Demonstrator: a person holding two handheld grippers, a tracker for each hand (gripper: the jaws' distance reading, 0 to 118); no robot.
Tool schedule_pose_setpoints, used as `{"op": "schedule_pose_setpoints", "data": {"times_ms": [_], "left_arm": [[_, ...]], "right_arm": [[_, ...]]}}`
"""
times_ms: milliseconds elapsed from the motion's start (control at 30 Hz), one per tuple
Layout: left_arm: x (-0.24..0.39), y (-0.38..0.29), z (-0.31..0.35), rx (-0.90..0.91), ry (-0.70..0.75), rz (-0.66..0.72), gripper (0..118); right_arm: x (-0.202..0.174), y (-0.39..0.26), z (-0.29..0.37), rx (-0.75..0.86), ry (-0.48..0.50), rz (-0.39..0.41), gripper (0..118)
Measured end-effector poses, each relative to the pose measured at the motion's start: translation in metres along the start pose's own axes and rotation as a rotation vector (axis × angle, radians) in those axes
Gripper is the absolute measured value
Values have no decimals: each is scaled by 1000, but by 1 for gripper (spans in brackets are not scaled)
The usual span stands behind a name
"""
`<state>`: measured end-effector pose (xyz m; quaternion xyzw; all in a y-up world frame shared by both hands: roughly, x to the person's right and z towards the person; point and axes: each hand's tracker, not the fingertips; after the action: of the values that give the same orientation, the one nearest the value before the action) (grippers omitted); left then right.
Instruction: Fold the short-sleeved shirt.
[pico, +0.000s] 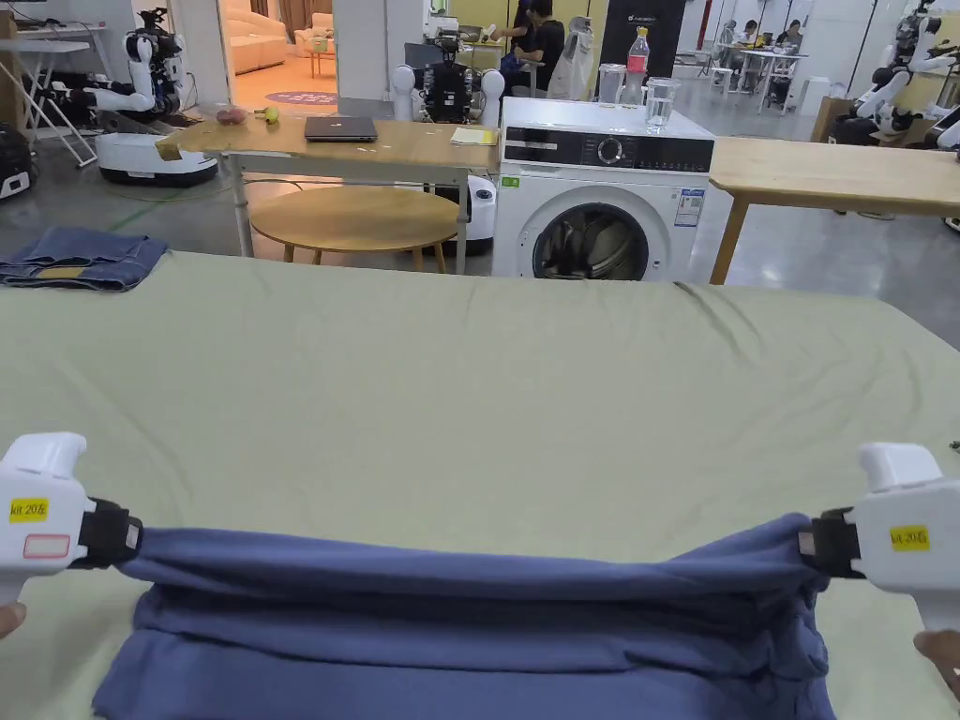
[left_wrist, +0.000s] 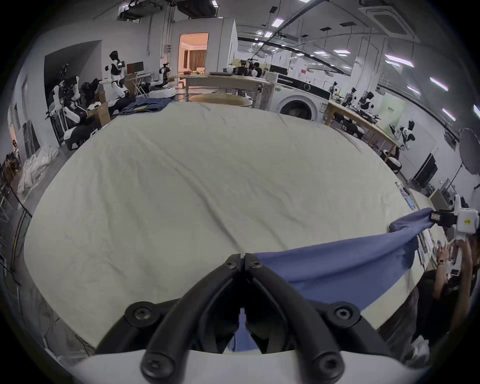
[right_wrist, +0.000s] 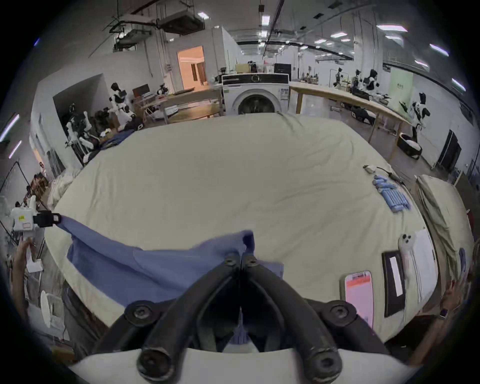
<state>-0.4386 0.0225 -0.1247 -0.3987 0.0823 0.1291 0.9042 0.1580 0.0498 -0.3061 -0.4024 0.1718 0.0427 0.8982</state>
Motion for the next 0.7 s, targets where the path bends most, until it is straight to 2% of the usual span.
{"op": "schedule_pose_setpoints", "data": {"times_ms": [167, 300, 400, 700], "left_arm": [[-5, -40, -5, -106, -5, 15, 0], [-6, -62, -17, -211, 13, 19, 0], [-4, -69, -28, -260, 44, 6, 0], [4, -73, -46, -253, 95, -15, 0]], "right_arm": [[-1, -43, -5, -135, -13, 29, 0], [7, -65, -33, -244, -50, 53, 0], [8, -74, -50, -264, -65, 62, 0], [3, -83, -83, -280, -87, 60, 1]]}}
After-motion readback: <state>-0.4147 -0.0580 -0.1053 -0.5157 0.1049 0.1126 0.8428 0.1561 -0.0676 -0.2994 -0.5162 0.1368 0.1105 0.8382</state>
